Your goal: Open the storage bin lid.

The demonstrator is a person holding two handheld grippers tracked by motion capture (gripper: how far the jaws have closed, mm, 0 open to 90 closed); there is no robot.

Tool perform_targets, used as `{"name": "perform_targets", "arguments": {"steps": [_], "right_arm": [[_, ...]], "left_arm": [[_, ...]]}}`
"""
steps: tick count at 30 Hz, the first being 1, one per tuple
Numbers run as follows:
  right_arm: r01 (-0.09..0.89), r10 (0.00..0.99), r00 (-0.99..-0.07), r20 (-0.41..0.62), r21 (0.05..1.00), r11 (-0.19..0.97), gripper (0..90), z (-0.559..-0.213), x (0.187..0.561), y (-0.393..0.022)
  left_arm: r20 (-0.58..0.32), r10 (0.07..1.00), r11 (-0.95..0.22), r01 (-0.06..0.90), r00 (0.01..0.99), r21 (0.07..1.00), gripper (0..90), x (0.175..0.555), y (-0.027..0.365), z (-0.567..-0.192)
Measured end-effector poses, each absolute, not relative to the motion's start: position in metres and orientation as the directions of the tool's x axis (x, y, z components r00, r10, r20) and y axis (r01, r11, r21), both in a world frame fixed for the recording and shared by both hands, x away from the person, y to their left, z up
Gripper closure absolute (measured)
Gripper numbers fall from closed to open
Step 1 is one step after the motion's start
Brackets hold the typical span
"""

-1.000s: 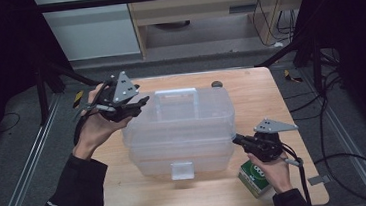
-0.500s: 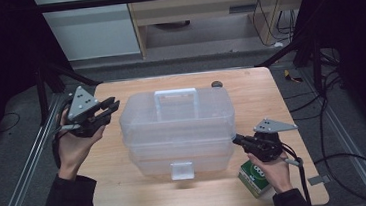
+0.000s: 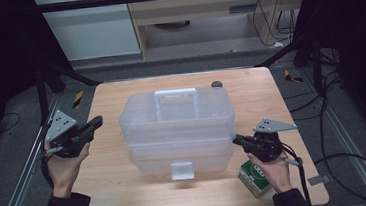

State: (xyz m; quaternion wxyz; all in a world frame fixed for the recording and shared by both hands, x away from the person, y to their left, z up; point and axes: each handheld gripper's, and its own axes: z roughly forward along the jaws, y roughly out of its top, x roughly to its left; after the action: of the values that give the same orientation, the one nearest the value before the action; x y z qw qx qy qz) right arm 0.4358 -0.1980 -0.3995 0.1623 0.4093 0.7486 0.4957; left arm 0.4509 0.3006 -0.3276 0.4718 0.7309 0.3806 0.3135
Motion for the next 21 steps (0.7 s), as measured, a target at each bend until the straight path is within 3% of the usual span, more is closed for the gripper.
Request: {"name": "perform_targets", "arguments": {"steps": [11, 21], "right_arm": [[0.454, 0.773, -0.613, 0.163, 0.873, 0.176, 90.0, -0.4, 0.436, -0.198], [0.454, 0.773, -0.614, 0.161, 0.873, 0.179, 90.0, -0.401, 0.437, -0.197]], "left_arm": [[0.048, 0.842, -0.293, 0.383, 0.537, 0.876, 89.7, 0.445, 0.304, -0.381], [-0.002, 0.779, -0.322, 0.403, 0.627, 0.857, 89.7, 0.445, 0.286, -0.394]]}}
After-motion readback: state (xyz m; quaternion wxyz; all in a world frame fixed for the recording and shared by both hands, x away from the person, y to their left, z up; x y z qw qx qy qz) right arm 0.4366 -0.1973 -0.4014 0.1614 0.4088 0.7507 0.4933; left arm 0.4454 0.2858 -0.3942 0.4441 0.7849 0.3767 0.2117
